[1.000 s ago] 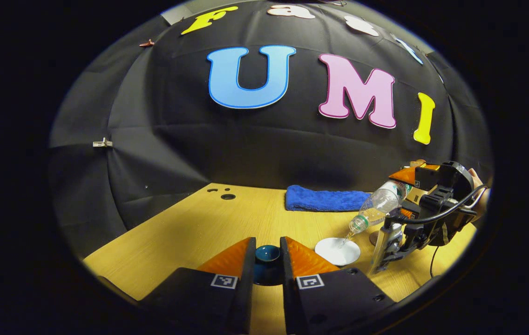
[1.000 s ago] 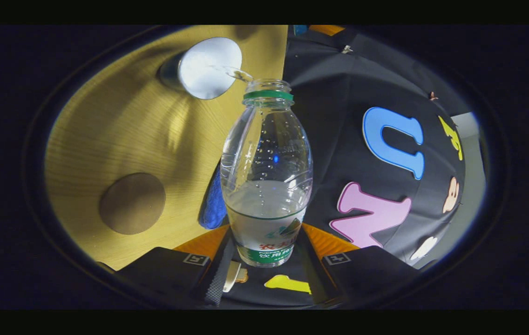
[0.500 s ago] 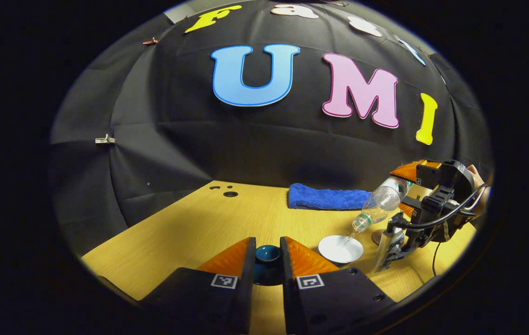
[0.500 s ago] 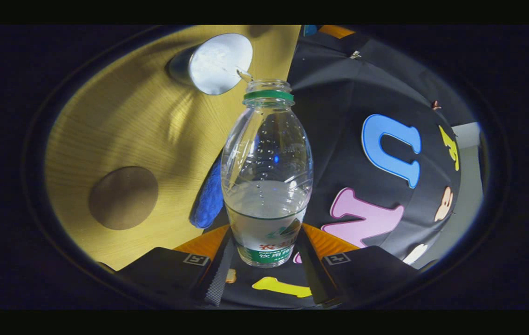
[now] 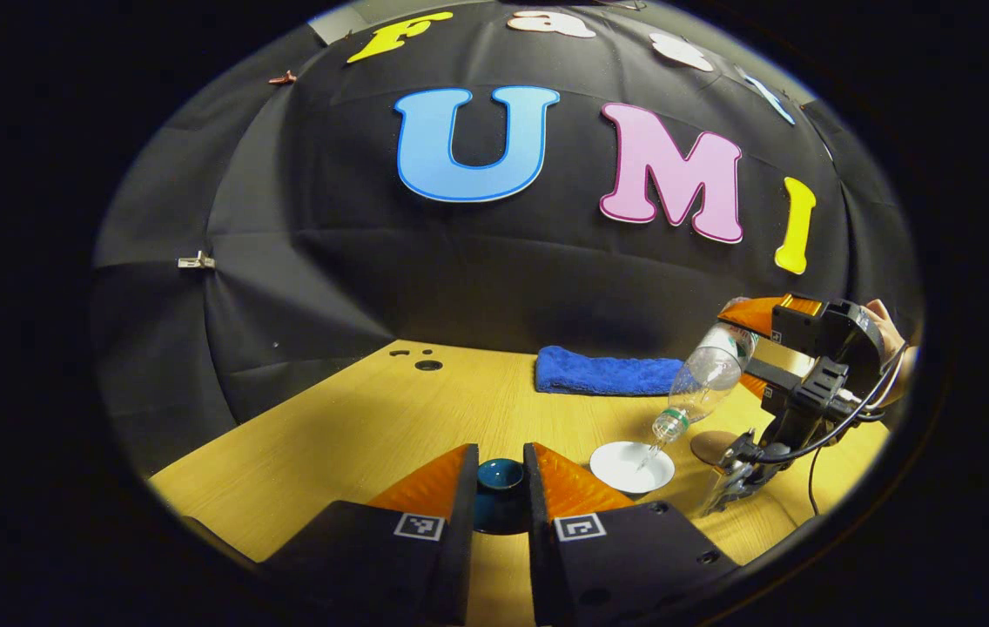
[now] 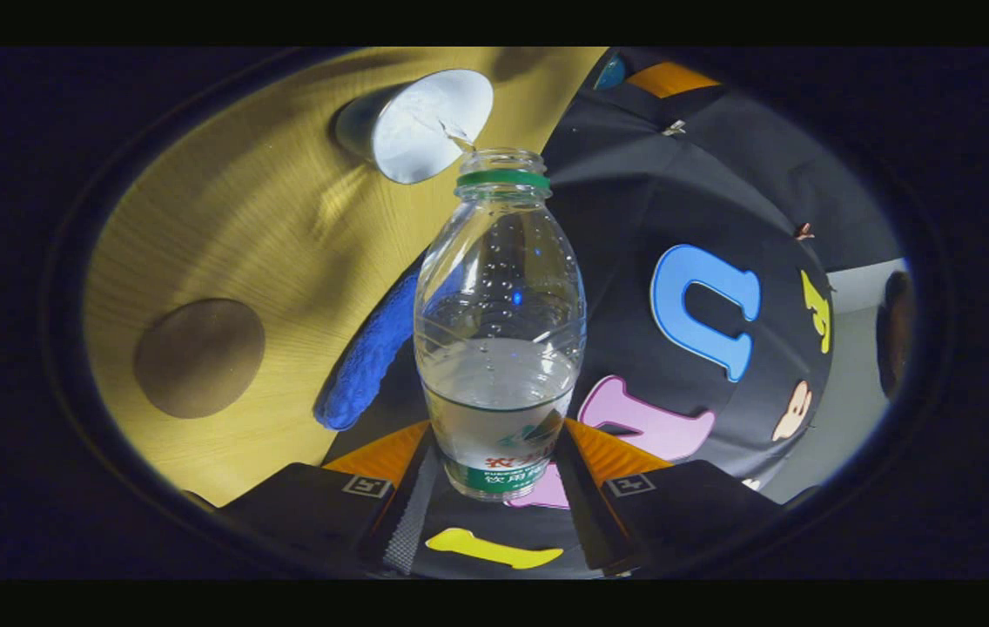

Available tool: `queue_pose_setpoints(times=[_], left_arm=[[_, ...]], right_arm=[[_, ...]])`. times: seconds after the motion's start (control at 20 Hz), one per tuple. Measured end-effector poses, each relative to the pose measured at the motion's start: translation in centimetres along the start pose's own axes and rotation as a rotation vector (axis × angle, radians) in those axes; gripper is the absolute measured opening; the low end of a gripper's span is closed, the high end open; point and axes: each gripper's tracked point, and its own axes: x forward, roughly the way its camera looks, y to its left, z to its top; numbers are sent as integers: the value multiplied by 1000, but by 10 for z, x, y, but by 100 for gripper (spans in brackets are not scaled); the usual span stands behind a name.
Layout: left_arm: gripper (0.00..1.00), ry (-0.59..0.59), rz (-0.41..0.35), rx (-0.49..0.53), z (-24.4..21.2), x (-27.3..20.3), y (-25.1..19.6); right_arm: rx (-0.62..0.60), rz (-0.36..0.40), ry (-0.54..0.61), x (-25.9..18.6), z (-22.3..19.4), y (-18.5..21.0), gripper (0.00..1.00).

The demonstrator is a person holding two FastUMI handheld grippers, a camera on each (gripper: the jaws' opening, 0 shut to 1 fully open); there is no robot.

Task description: Open the teacup lid with one hand, grasp the water bottle and pour water into the teacup with the other hand; after pouring, place the water bottle on the coaster and then close the teacup lid.

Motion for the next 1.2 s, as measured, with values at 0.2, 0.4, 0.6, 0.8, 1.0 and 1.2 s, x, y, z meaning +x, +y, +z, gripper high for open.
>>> queue_pose_setpoints(times=[0.2, 0.4, 0.6, 0.8, 1.0, 1.2], left_arm=[[31, -5, -3, -8, 1, -1, -3], [31, -7, -10, 0, -2, -2, -8], [31, -7, -10, 6, -3, -3, -10], [31, -6, -4, 14, -3, -3, -8], [31, -3, 10, 5, -1, -7, -5], [31, -3, 21, 1, 1, -8, -5]], right_arm=[[-70, -58, -28, 2, 2, -11, 74], [-104, -134, -87, 6, 7, -21, 74], [-112, -159, -90, 4, 8, -28, 77], [-100, -157, -92, 8, 6, -29, 74], [47, -59, -80, 9, 2, -6, 73], [447, 118, -5, -1, 6, 24, 74]])
